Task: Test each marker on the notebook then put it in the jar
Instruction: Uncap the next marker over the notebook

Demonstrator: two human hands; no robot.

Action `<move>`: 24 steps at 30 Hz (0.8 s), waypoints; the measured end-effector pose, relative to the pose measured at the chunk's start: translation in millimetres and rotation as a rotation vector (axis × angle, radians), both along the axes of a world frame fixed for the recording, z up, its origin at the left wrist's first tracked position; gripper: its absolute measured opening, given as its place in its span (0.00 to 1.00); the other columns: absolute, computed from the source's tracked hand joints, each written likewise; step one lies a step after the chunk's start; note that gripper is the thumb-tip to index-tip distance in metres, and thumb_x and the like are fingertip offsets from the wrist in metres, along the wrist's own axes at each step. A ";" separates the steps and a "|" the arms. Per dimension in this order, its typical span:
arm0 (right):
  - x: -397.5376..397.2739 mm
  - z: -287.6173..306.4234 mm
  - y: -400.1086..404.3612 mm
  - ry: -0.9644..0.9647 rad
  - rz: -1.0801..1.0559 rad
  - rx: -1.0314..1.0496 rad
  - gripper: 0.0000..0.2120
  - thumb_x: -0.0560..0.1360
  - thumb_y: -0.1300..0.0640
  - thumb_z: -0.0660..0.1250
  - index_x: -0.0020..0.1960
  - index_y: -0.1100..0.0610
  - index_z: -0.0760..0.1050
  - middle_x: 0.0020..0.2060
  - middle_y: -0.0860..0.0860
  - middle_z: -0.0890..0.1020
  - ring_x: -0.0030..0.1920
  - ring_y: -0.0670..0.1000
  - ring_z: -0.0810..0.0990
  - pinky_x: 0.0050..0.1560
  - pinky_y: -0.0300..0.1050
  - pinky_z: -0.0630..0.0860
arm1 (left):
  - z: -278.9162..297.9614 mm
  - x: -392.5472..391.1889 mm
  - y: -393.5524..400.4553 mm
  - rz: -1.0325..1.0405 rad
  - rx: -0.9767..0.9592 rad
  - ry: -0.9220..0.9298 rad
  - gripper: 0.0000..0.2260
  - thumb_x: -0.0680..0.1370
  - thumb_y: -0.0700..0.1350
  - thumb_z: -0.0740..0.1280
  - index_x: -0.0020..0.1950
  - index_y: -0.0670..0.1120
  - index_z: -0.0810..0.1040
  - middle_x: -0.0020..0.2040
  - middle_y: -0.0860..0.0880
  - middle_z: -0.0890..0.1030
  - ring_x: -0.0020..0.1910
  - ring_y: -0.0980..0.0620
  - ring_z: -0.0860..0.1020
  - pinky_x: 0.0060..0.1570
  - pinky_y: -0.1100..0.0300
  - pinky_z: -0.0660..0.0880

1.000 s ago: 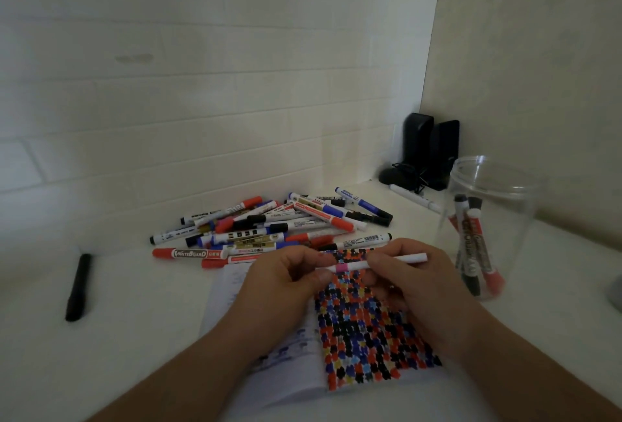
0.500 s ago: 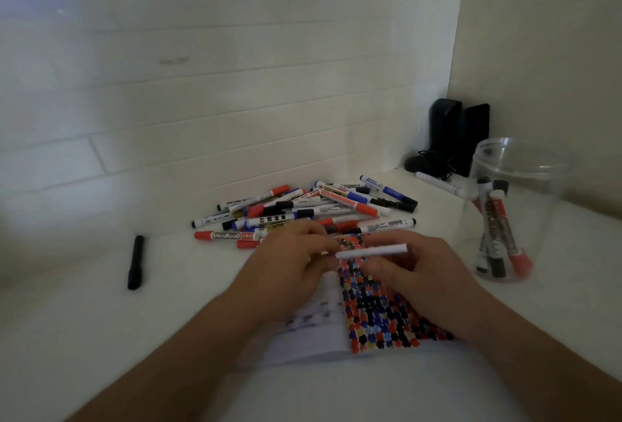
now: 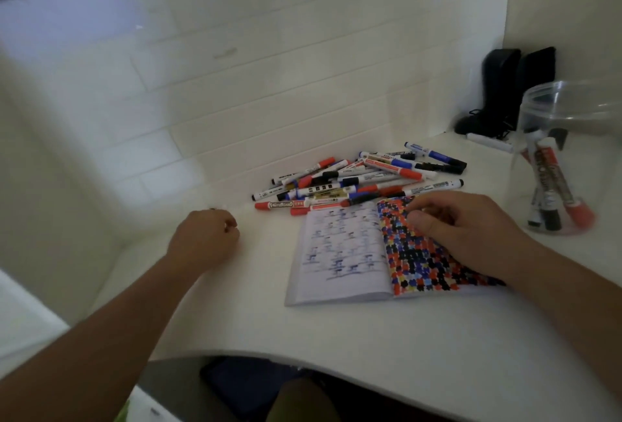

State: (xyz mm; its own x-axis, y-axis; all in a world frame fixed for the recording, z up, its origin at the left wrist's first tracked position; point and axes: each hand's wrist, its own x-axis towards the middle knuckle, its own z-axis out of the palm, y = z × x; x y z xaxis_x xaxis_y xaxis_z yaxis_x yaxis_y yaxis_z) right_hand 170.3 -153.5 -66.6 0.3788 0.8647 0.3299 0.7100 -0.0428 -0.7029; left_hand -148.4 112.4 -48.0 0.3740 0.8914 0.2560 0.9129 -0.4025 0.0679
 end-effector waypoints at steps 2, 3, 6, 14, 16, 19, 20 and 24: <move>0.2 -0.7 -0.9 0.027 0.002 0.025 0.02 0.80 0.42 0.68 0.50 0.36 0.79 0.44 0.41 0.83 0.44 0.44 0.80 0.44 0.42 0.74 | -10.1 2.8 2.6 -0.004 0.046 0.085 0.12 0.77 0.51 0.64 0.55 0.53 0.85 0.54 0.49 0.85 0.55 0.45 0.81 0.52 0.55 0.77; 0.4 -0.9 -1.3 0.035 0.000 0.032 0.02 0.80 0.43 0.68 0.51 0.36 0.79 0.44 0.41 0.84 0.44 0.44 0.81 0.44 0.42 0.74 | -12.7 3.7 4.3 0.002 0.075 0.124 0.13 0.77 0.52 0.62 0.55 0.54 0.84 0.53 0.49 0.85 0.55 0.45 0.81 0.52 0.55 0.77; 1.9 -0.9 -1.9 0.037 -0.008 0.035 0.02 0.80 0.43 0.67 0.51 0.35 0.78 0.44 0.40 0.83 0.45 0.43 0.80 0.44 0.41 0.74 | -13.8 6.0 12.6 0.055 0.144 0.235 0.14 0.76 0.54 0.60 0.54 0.55 0.84 0.52 0.51 0.83 0.54 0.45 0.80 0.52 0.54 0.75; 3.9 0.1 1.5 0.034 0.000 0.039 0.03 0.81 0.43 0.65 0.51 0.33 0.75 0.46 0.38 0.82 0.48 0.40 0.80 0.45 0.35 0.73 | -14.9 43.9 25.7 -0.118 0.244 0.192 0.14 0.80 0.52 0.64 0.66 0.59 0.78 0.59 0.49 0.80 0.59 0.43 0.78 0.55 0.48 0.74; 5.2 -0.8 2.1 0.036 -0.002 0.044 0.04 0.81 0.44 0.65 0.50 0.32 0.75 0.47 0.37 0.82 0.48 0.39 0.79 0.45 0.34 0.72 | -17.8 64.3 29.1 -0.214 0.280 0.130 0.17 0.81 0.51 0.66 0.70 0.57 0.76 0.59 0.47 0.78 0.57 0.42 0.77 0.52 0.48 0.75; 7.9 -2.3 3.0 0.040 -0.015 0.055 0.05 0.81 0.45 0.65 0.50 0.33 0.76 0.47 0.38 0.83 0.49 0.39 0.79 0.46 0.35 0.72 | -23.9 83.5 35.5 -0.215 0.293 0.142 0.18 0.81 0.47 0.65 0.71 0.54 0.76 0.58 0.45 0.77 0.56 0.42 0.75 0.50 0.49 0.73; 9.0 -2.7 2.6 0.037 -0.020 0.051 0.05 0.81 0.45 0.65 0.51 0.34 0.76 0.47 0.38 0.82 0.50 0.39 0.79 0.46 0.35 0.72 | -26.4 85.4 37.8 -0.198 0.287 0.162 0.16 0.82 0.47 0.64 0.70 0.53 0.76 0.58 0.45 0.76 0.55 0.43 0.74 0.50 0.49 0.72; 10.1 -1.6 2.5 0.028 -0.013 0.057 0.05 0.82 0.45 0.65 0.51 0.33 0.76 0.47 0.38 0.82 0.50 0.40 0.79 0.46 0.35 0.72 | -28.4 82.5 39.3 -0.198 0.391 0.213 0.12 0.82 0.47 0.64 0.65 0.51 0.78 0.58 0.47 0.78 0.55 0.44 0.74 0.52 0.50 0.71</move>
State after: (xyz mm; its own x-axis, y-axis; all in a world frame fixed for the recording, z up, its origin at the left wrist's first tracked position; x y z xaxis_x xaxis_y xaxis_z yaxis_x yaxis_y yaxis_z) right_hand 180.4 -151.1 -68.2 0.3996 0.8396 0.3679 0.6897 -0.0110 -0.7240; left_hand -65.8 151.7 -76.4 0.6076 0.6497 0.4568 0.7930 -0.5281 -0.3037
